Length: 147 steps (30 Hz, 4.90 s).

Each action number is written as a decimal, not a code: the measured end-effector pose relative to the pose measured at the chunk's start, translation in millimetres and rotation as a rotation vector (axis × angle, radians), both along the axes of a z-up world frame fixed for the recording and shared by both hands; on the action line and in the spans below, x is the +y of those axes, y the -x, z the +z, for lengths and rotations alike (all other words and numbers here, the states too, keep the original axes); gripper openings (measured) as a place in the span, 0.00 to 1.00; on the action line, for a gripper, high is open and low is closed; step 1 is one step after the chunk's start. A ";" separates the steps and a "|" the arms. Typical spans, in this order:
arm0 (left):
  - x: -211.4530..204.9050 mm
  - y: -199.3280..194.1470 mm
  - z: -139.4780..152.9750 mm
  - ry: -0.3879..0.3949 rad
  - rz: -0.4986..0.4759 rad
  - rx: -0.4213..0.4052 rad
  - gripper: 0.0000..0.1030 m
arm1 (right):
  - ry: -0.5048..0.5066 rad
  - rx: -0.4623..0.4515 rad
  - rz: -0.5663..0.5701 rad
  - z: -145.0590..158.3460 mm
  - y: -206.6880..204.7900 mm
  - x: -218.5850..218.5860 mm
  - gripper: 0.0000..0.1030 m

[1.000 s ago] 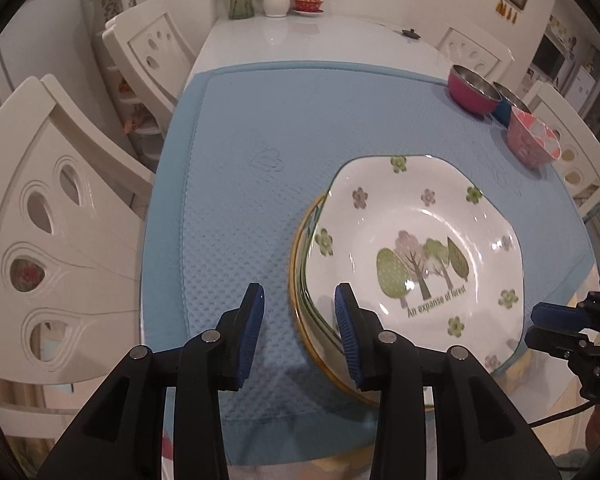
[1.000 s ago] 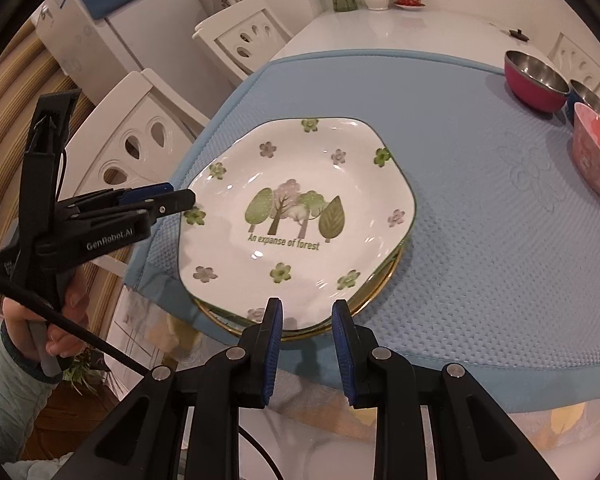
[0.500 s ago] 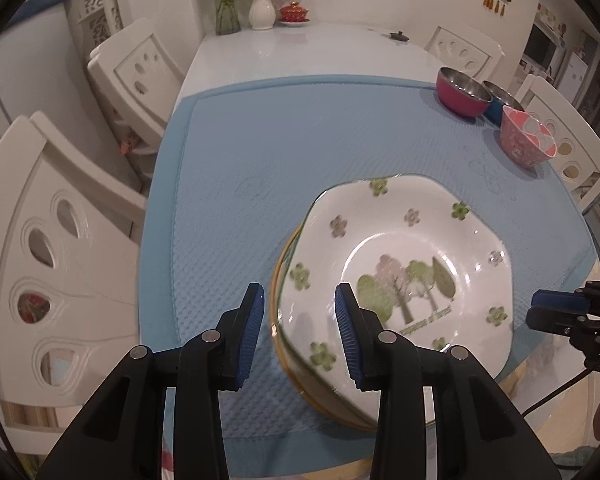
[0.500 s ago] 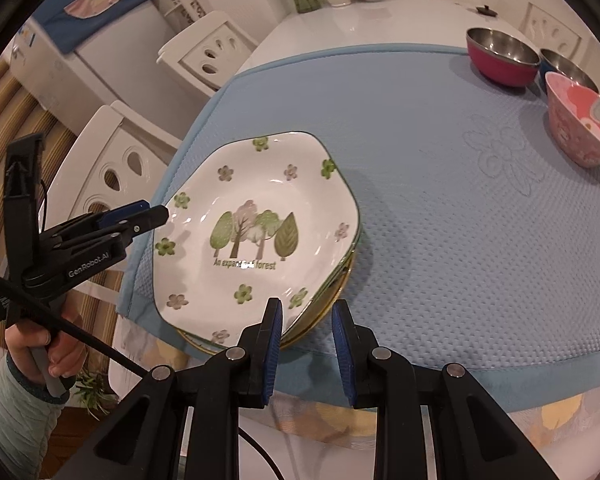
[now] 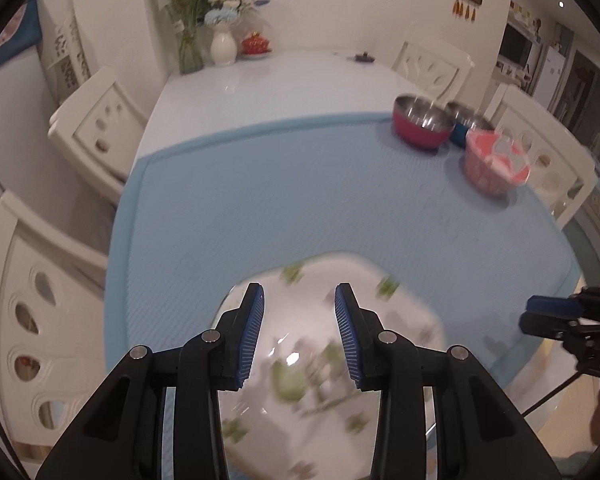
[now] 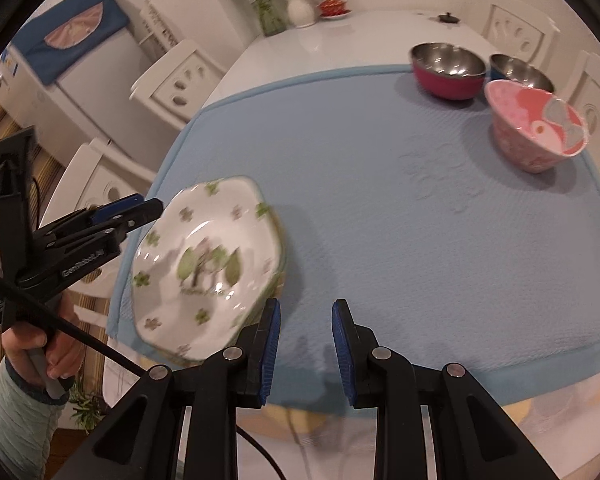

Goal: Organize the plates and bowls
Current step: 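Move the right gripper toward the rim of the pink cartoon bowl, then close the right gripper on the pink bowl rim, then lift the pink bowl and carry it toward the plate stack, then lower the pink bowl onto the cloth and open the right gripper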

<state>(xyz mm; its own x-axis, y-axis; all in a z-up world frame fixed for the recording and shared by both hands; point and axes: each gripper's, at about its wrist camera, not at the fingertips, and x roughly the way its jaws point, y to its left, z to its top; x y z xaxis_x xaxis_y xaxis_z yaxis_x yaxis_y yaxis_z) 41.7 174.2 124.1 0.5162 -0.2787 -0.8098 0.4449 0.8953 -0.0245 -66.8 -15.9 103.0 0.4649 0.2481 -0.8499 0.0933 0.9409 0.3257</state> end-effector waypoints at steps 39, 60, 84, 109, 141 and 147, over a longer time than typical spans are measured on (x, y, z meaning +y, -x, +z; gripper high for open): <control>-315.7 -90.6 -37.2 0.089 -0.072 0.150 0.61 | -0.085 0.021 -0.140 -31.1 -93.9 -320.4 0.51; -332.6 -101.6 -69.4 0.116 -0.111 0.220 0.11 | -0.048 0.030 -0.051 -63.8 -142.0 -301.6 0.26; -266.3 -19.8 21.7 0.219 0.038 0.082 0.11 | -0.101 -0.073 -0.024 23.8 -83.1 -256.3 0.25; -220.6 23.2 -62.2 0.181 0.005 0.286 0.11 | -0.059 0.205 -0.077 -57.7 -44.5 -195.7 0.27; -176.1 45.8 -20.4 0.155 -0.129 0.230 0.15 | 0.006 0.113 -0.062 5.2 4.8 -191.6 0.27; -170.6 43.1 -6.2 0.194 -0.155 0.196 0.16 | 0.042 0.073 -0.130 25.8 9.5 -202.6 0.27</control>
<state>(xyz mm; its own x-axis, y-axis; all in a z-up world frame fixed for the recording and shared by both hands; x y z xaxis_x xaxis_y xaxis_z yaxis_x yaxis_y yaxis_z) -1.5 3.6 117.9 0.2945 -0.5012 -0.8137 0.5459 0.7871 -0.2872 -76.4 -218.5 128.8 0.4279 0.1534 -0.8907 0.2375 0.9318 0.2745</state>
